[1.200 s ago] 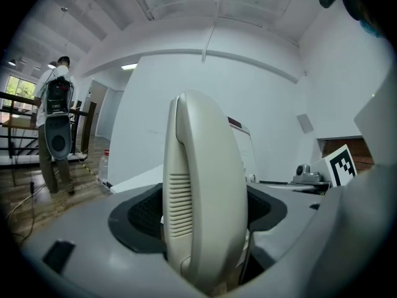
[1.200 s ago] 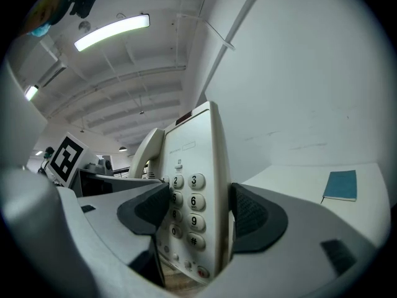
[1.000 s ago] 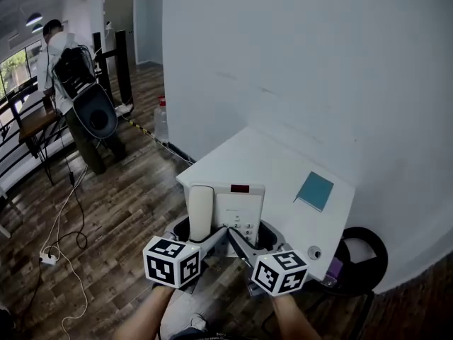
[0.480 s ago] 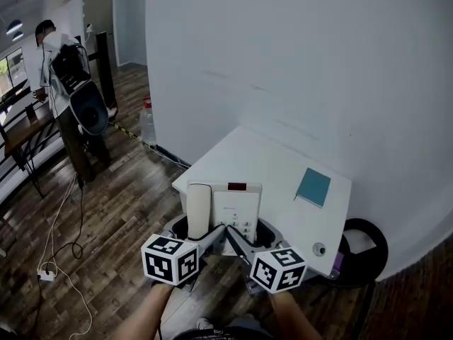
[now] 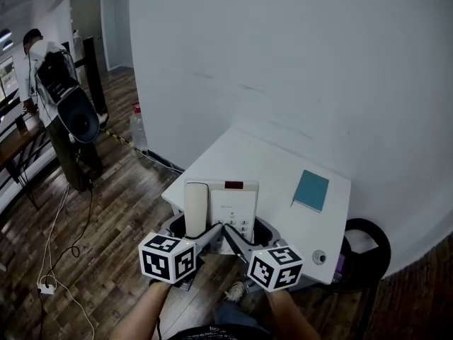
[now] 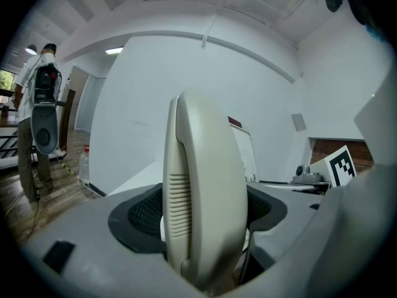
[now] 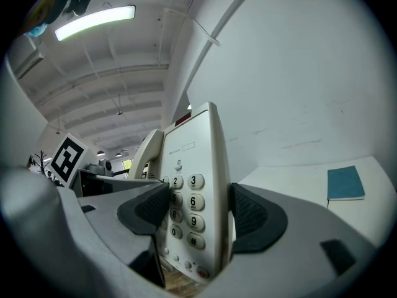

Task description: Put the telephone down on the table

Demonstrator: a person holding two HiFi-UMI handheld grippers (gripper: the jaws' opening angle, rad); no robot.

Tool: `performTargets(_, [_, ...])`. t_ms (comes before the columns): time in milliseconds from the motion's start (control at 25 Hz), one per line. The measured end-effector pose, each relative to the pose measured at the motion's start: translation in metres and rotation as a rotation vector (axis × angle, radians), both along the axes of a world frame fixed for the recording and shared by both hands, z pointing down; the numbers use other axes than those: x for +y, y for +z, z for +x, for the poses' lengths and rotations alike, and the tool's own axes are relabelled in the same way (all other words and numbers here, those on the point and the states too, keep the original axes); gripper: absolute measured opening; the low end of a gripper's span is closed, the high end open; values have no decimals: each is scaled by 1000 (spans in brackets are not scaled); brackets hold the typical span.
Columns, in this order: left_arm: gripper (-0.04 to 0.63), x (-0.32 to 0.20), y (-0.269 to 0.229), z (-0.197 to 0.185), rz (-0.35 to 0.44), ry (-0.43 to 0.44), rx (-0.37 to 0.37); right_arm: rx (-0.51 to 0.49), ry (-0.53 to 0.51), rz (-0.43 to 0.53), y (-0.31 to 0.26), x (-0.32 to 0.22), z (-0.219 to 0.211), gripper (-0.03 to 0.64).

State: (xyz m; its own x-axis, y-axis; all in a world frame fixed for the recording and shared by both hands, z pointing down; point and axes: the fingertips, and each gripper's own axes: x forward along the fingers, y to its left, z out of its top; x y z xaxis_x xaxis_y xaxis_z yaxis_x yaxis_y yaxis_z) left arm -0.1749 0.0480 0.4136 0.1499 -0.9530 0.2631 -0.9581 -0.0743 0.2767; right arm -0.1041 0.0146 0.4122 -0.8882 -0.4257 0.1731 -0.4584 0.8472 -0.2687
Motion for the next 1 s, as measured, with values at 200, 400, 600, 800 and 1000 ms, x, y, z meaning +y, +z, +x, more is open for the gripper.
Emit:
performTargets(200, [368,-86,3,-12,-22,18,-13,-9,14,-22,5,-85,-11,310])
performTargets(400, [368,-168,4,-8,-45,57,-15,-6,52,-45,6,-164,-7,310])
performTargets(600, [368,-243,1,5,-61,105,-28,-15,98,-67,5,-236,8,310])
performTargets(800, [368,-289,7,16,-93,134,-35,-23,124,-90,11,-279,19,310])
performTargets(1000, [368,-317,14,25,-128,162,-54,-35,150,-126,20,-306,28,310])
